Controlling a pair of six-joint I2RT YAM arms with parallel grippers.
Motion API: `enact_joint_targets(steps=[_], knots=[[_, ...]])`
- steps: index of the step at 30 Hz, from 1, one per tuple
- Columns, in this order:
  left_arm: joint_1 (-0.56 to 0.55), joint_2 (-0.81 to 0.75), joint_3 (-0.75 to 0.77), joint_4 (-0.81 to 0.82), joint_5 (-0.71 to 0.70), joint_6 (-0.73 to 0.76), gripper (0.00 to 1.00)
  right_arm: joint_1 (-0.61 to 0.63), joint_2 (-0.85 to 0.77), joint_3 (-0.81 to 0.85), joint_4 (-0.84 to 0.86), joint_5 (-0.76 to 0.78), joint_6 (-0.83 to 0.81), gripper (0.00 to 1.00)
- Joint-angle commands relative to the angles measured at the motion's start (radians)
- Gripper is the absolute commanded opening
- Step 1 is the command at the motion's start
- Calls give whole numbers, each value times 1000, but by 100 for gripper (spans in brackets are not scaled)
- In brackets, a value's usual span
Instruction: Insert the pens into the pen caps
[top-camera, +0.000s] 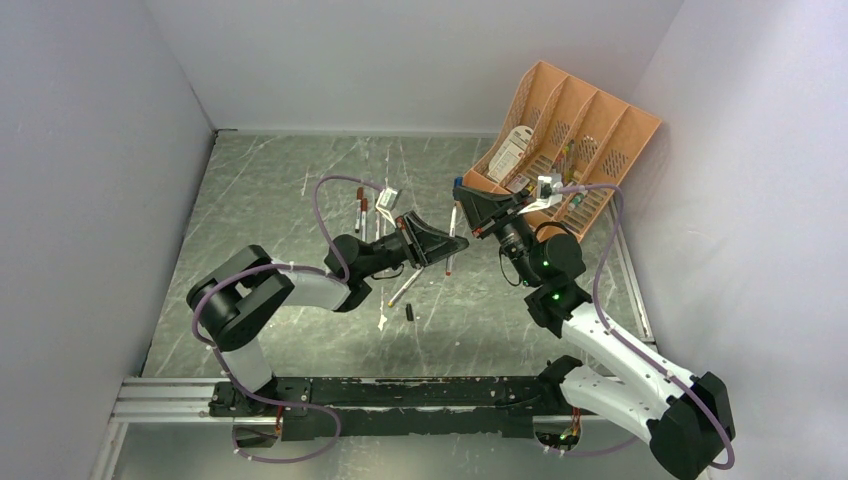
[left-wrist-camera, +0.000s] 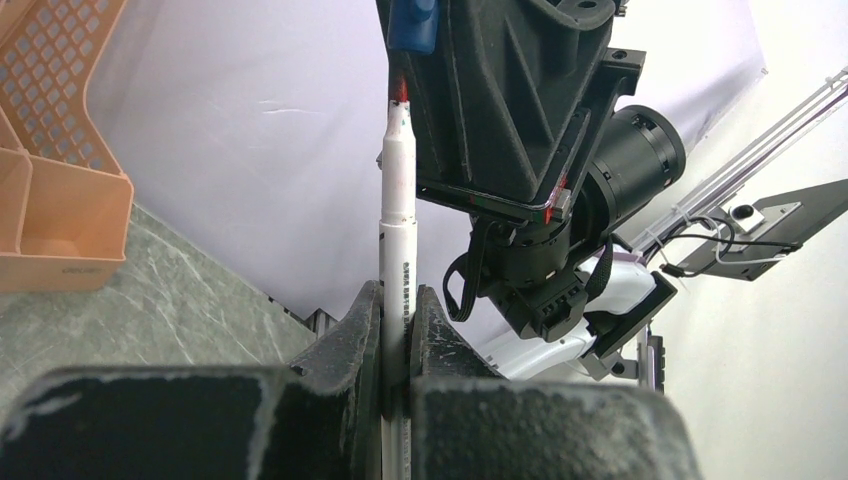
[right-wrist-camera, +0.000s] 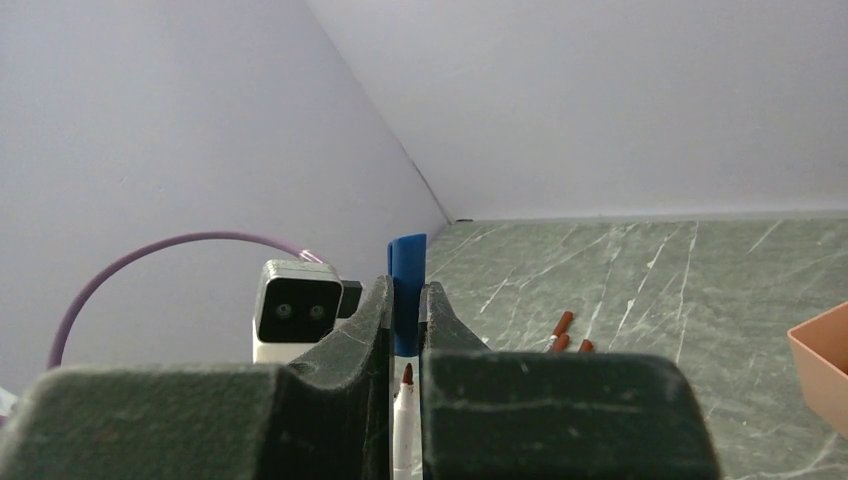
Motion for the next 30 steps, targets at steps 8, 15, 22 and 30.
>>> enact_joint_targets(steps=[8, 15, 22, 30], knots=[[-10, 2, 20, 289, 9, -11, 7, -6, -25, -7, -21, -15, -3, 0], [-13, -10, 22, 288, 15, -12, 7, -6, -20, -10, -22, -14, -7, 0], [-12, -12, 30, 288, 15, -13, 7, -6, -7, -8, -15, -22, -4, 0], [-12, -1, 31, 288, 4, -10, 7, -6, 0, -2, -27, -24, -9, 0]])
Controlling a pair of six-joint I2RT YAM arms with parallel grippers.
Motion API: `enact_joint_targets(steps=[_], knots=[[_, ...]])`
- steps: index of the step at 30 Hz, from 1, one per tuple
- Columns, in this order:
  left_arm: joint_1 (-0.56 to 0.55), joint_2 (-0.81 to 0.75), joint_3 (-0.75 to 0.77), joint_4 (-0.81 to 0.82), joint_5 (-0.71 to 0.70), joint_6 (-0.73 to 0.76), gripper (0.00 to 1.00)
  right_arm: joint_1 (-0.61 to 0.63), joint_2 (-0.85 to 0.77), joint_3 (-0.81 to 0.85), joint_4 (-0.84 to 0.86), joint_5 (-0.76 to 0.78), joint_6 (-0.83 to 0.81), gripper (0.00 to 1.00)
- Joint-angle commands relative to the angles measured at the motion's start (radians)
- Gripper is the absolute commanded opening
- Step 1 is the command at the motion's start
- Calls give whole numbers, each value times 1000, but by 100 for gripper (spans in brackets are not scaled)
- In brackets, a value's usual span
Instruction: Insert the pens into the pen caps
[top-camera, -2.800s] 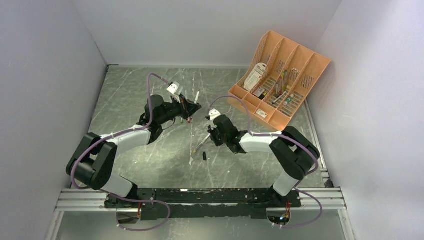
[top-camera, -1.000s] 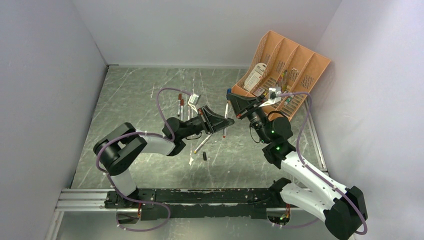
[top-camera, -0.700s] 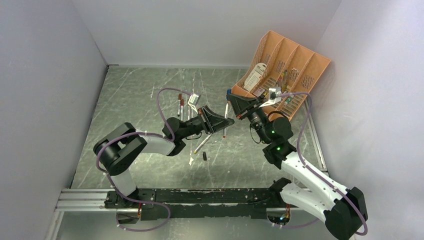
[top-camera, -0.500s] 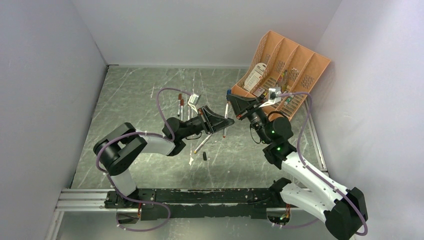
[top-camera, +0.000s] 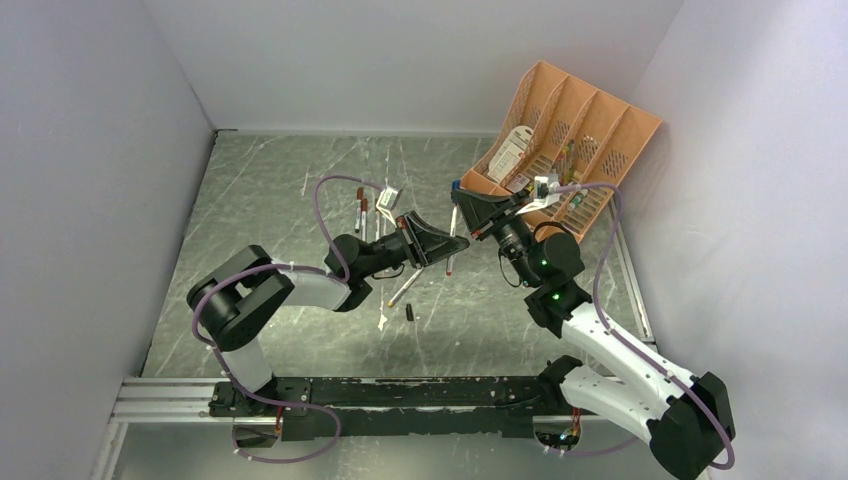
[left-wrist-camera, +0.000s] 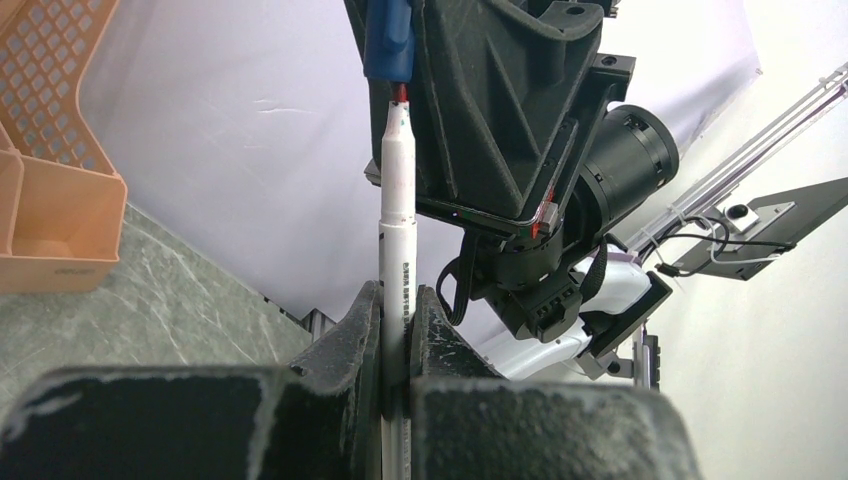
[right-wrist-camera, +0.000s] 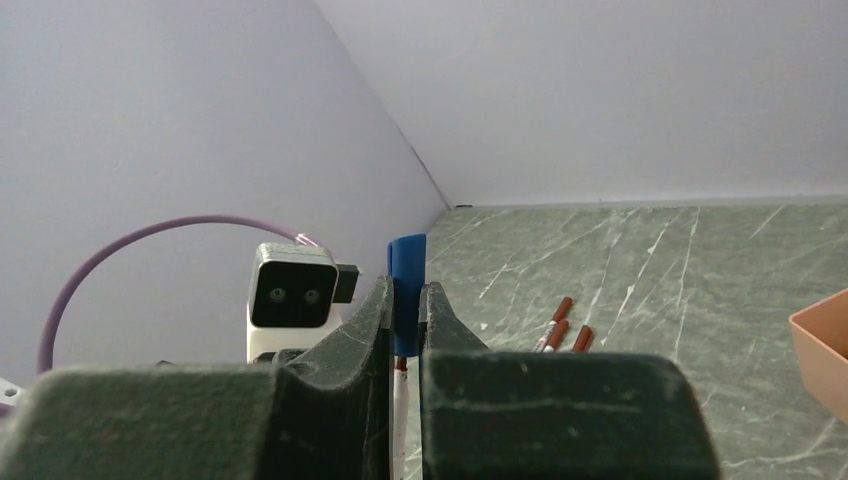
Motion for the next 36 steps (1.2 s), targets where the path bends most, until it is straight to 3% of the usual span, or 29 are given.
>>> enact_joint_targets(steps=[1, 25, 36], knots=[[-10, 1, 27, 288, 0, -6, 7, -7, -2, -4, 3, -7, -7, 0], [-9, 29, 53, 287, -10, 11, 7, -8, -57, -36, -39, 2, 11, 0], [45, 12, 144, 286, 15, 62, 7, -7, -79, -88, -54, -23, 67, 0]])
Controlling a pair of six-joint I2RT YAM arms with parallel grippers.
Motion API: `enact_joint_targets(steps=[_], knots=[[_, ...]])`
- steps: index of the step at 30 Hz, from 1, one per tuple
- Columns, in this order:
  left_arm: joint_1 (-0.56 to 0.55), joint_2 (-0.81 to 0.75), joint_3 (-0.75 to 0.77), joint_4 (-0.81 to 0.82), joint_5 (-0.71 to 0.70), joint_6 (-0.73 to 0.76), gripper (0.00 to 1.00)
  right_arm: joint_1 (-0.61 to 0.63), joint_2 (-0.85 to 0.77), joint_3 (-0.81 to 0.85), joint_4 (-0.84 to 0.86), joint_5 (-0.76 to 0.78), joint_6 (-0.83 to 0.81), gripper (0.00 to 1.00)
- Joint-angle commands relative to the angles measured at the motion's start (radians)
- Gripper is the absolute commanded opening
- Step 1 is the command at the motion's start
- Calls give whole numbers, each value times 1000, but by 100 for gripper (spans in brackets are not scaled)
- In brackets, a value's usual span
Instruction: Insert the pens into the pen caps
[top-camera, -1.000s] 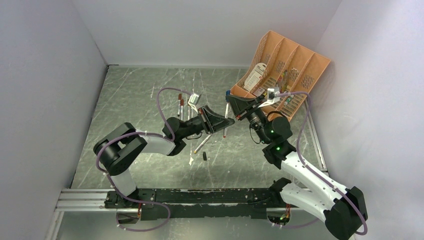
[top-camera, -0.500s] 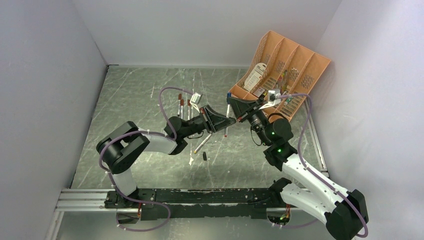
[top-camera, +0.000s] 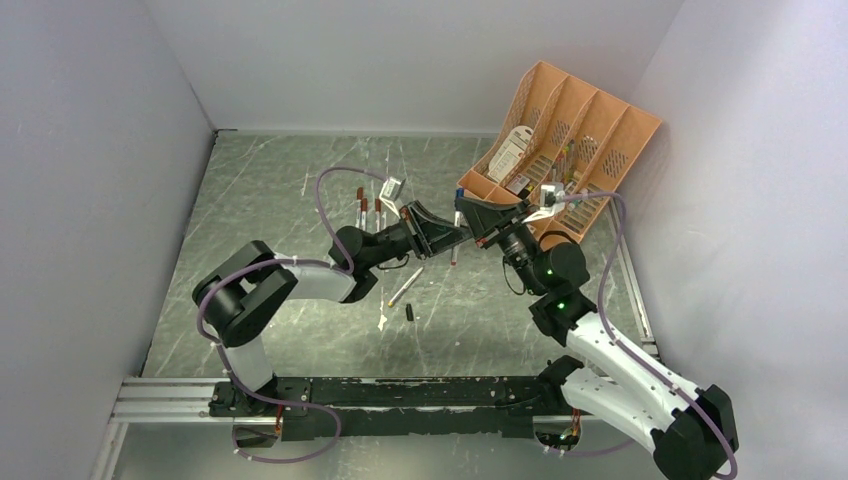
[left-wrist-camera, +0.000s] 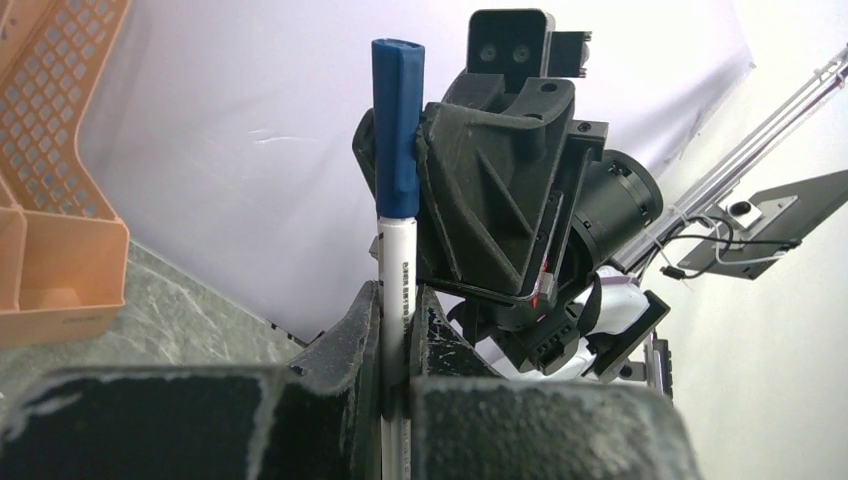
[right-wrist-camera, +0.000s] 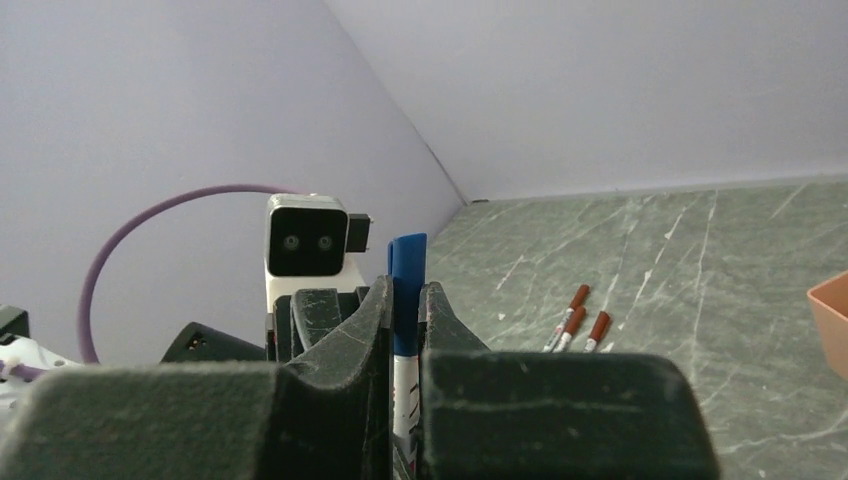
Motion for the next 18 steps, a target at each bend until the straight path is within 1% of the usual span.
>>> enact_joint_targets(steps=[1, 3, 4, 8, 10, 13, 18], knots=[[31, -20, 73, 290, 13, 41, 7, -2, -15, -38, -32, -18, 22, 0], [50, -10, 95, 291, 60, 35, 7, -3, -23, -38, -41, -19, 15, 0], [62, -2, 111, 292, 103, 31, 7, -3, -29, -37, -49, -19, 8, 4], [99, 25, 138, 291, 223, 20, 7, -3, -68, -21, -87, 1, -45, 28], [115, 47, 163, 292, 309, 3, 7, -3, -101, -13, -121, 28, -85, 38], [130, 85, 193, 291, 414, 2, 7, -3, -146, 0, -184, 36, -135, 48], [137, 176, 268, 289, 564, -16, 7, -4, -186, 23, -233, 23, -161, 56]])
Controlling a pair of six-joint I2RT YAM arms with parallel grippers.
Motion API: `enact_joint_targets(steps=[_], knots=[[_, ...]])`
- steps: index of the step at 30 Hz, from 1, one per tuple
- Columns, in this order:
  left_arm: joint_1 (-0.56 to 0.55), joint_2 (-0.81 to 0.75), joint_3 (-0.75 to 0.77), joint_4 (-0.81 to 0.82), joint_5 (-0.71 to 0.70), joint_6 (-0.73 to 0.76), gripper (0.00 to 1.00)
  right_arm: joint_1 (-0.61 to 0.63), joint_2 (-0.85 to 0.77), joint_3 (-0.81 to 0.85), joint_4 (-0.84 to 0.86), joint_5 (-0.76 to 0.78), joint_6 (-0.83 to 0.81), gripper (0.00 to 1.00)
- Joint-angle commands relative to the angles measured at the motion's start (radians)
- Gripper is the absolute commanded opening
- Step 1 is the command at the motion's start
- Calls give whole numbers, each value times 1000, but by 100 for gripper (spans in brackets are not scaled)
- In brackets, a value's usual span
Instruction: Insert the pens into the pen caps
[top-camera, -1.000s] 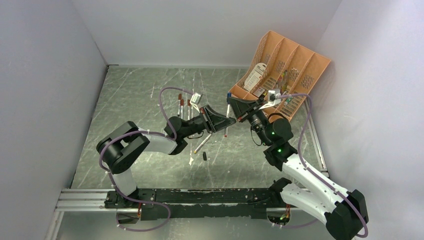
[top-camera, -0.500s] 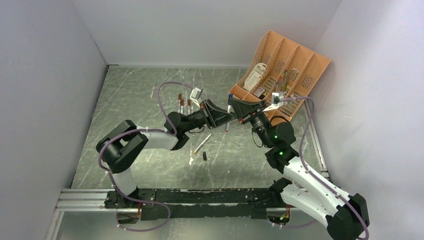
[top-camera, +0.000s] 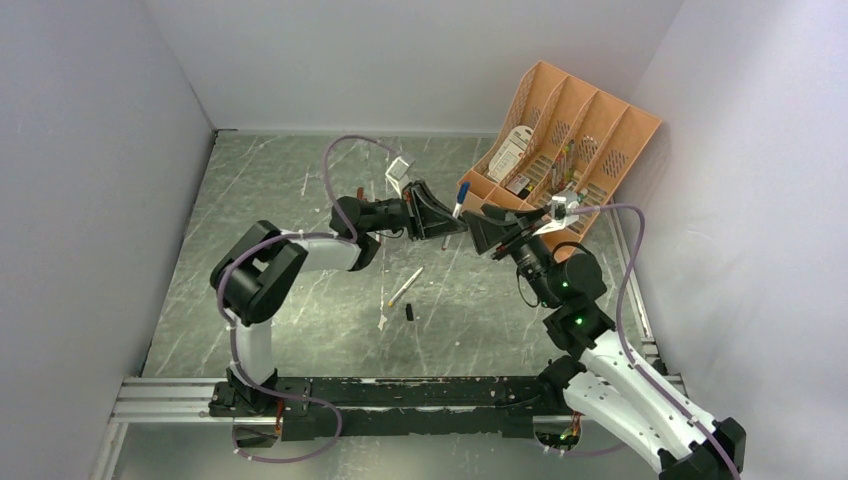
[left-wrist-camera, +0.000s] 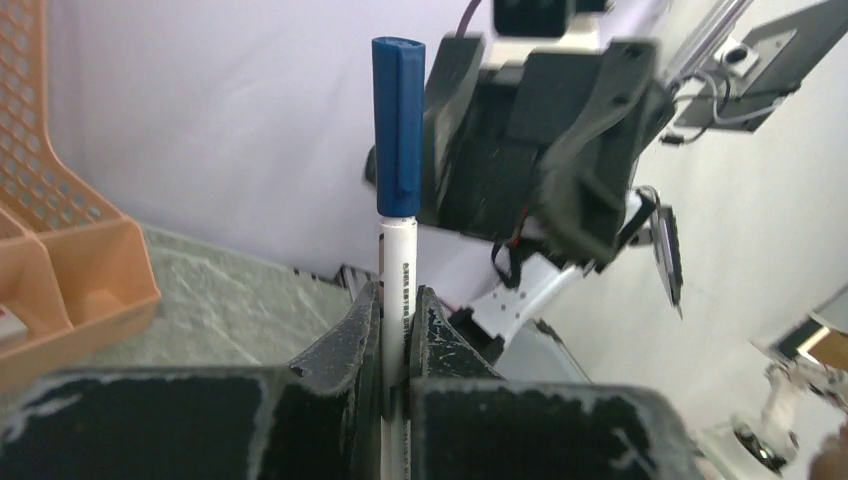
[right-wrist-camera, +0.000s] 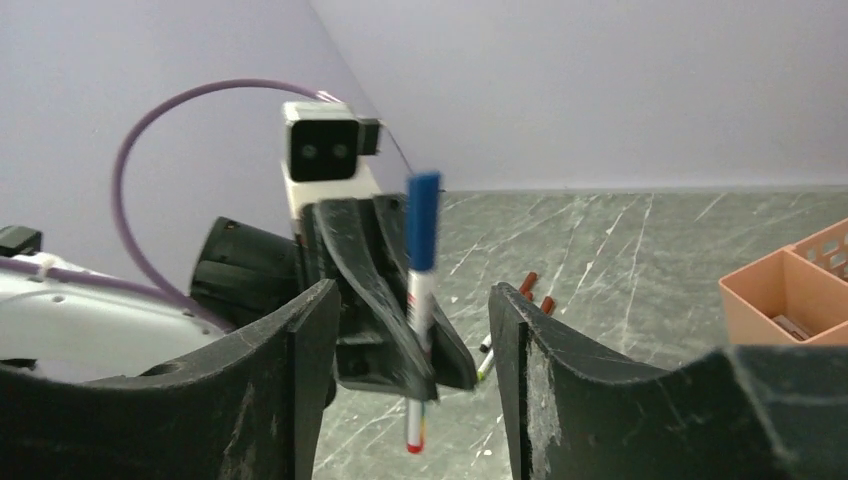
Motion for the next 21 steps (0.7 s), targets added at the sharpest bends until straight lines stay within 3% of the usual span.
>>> enact_joint_targets(steps=[1, 12, 21], knots=[[2, 78, 69, 262, 203, -23, 7, -3, -25, 40, -69, 4, -56, 57], [1, 97, 78, 262, 281, -7, 7, -4, 110, 209, -230, 53, -81, 59], [1, 78, 68, 261, 269, 0, 7, -6, 135, 187, -226, 25, -51, 48]])
